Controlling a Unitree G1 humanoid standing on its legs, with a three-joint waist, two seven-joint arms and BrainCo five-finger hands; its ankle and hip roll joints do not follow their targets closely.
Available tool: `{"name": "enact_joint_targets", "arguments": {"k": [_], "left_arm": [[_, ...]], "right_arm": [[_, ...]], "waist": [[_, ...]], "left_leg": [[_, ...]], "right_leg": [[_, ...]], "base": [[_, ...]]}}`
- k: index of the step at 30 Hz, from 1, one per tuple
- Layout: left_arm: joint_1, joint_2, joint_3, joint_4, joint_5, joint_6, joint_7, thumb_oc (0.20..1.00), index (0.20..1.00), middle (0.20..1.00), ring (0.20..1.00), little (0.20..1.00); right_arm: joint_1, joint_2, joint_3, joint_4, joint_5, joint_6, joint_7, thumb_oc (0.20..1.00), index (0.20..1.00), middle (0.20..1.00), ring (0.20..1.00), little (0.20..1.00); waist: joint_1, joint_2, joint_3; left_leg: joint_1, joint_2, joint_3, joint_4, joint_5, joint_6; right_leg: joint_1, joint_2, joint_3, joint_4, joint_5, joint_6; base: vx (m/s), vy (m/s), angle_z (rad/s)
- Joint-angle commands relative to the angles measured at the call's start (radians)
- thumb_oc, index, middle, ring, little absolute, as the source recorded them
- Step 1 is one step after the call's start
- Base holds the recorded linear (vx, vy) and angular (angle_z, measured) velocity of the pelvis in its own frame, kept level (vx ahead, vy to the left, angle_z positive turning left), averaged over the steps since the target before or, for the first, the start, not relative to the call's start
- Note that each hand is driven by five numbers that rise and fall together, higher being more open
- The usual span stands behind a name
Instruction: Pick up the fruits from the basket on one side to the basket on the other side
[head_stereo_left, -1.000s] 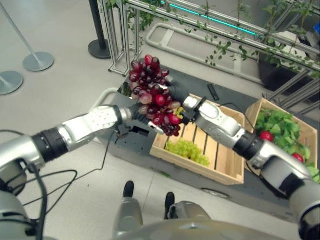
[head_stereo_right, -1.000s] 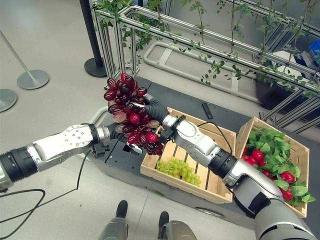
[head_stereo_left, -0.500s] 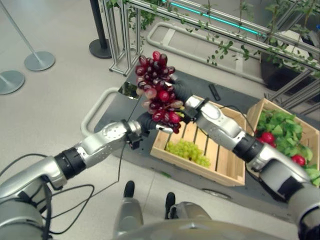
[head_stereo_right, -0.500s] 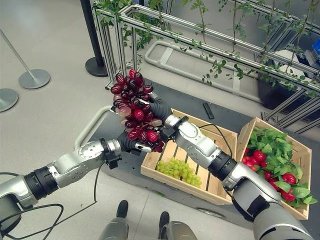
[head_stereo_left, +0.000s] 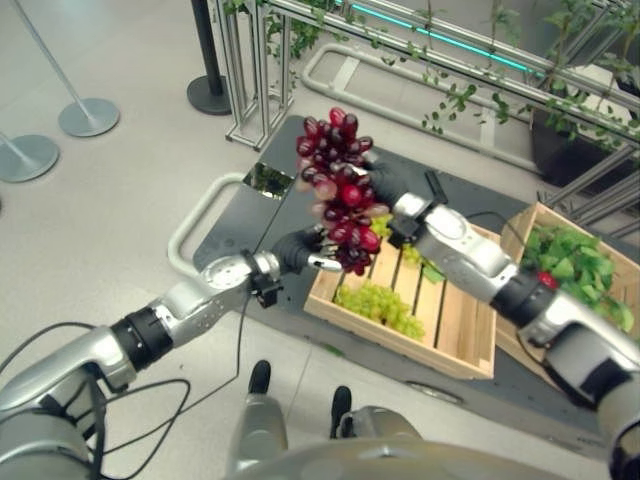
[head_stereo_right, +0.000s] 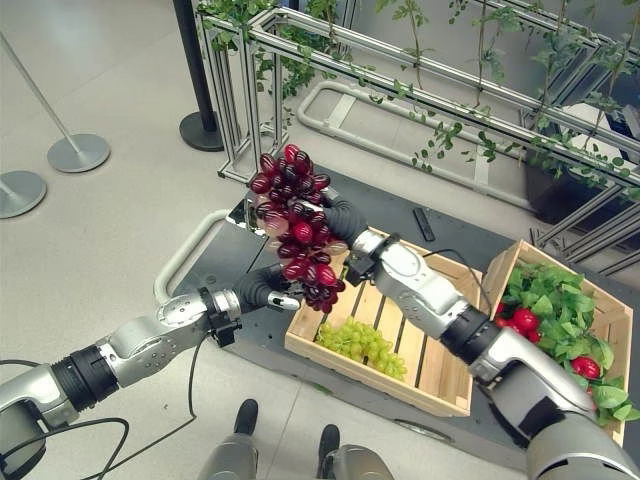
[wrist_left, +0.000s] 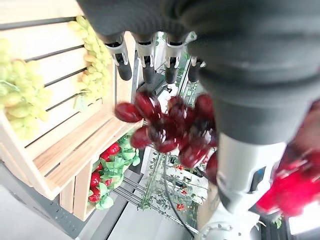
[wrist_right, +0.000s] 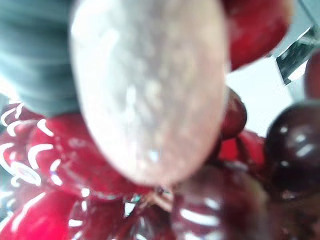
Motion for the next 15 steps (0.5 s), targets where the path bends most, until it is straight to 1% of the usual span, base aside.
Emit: {"name": "enact_joint_targets", "arguments": {"k": [1, 4, 6, 9, 13, 15], "left_arm": [[0.005, 0.041, 0.041, -0.033, -0.003, -0.03, -0.037, 1.0, 1.0, 1.0, 1.0, 1.0], [0.004, 0.046, 0.04, -0.041, -0.004, -0.033, -0.043, 1.0, 1.0, 1.0, 1.0, 1.0], [0.008, 0.051, 0.046, -0.045, -0.002, -0.034, -0.048, 1.0, 1.0, 1.0, 1.0, 1.0], [0.012, 0.054, 0.049, -0.047, 0.004, -0.034, -0.053, 1.0, 1.0, 1.0, 1.0, 1.0], [0.013, 0.05, 0.05, -0.047, 0.005, -0.037, -0.054, 1.0, 1.0, 1.0, 1.0, 1.0], [0.011, 0.036, 0.053, -0.041, 0.007, -0.038, -0.049, 1.0, 1.0, 1.0, 1.0, 1.0]], "right_arm": [[-0.037, -0.05, -0.038, -0.128, -0.02, -0.043, 0.033, 0.2, 0.2, 0.2, 0.2, 0.2], [-0.024, -0.097, -0.042, -0.134, -0.022, -0.044, 0.042, 0.2, 0.2, 0.2, 0.2, 0.2], [-0.019, -0.148, -0.035, -0.162, -0.04, -0.044, 0.052, 0.2, 0.2, 0.2, 0.2, 0.2], [-0.014, -0.176, -0.038, -0.172, -0.059, -0.044, 0.058, 0.2, 0.2, 0.2, 0.2, 0.2], [0.009, -0.184, -0.045, -0.193, -0.062, -0.046, 0.064, 0.2, 0.2, 0.2, 0.2, 0.2], [0.026, -0.161, -0.062, -0.199, -0.062, -0.047, 0.06, 0.2, 0.2, 0.2, 0.2, 0.2]], "waist": [[-0.005, -0.057, 0.01], [-0.005, -0.059, 0.009], [-0.008, -0.059, 0.009], [-0.01, -0.058, 0.008], [-0.012, -0.056, 0.007], [-0.014, -0.053, 0.008]], "left_leg": [[0.03, -0.065, 0.024, 0.055, -0.077, 0.067], [0.032, -0.066, 0.024, 0.053, -0.076, 0.065], [0.034, -0.064, 0.025, 0.05, -0.075, 0.063], [0.035, -0.064, 0.025, 0.045, -0.073, 0.063], [0.037, -0.064, 0.024, 0.042, -0.072, 0.062], [0.037, -0.064, 0.026, 0.042, -0.072, 0.064]], "right_leg": [[-0.002, -0.035, 0.01, -0.047, 0.128, 0.072], [0.0, -0.036, 0.009, -0.048, 0.129, 0.073], [0.0, -0.036, 0.007, -0.048, 0.129, 0.074], [-0.001, -0.036, 0.006, -0.048, 0.129, 0.075], [0.0, -0.036, 0.006, -0.047, 0.128, 0.074], [-0.001, -0.037, 0.007, -0.047, 0.129, 0.074]], "base": [[0.0, 0.003, 0.06], [0.0, 0.003, 0.03], [0.0, 0.003, 0.02], [0.0, 0.006, 0.08], [0.0, 0.001, 0.01], [0.0, 0.0, 0.0]]}}
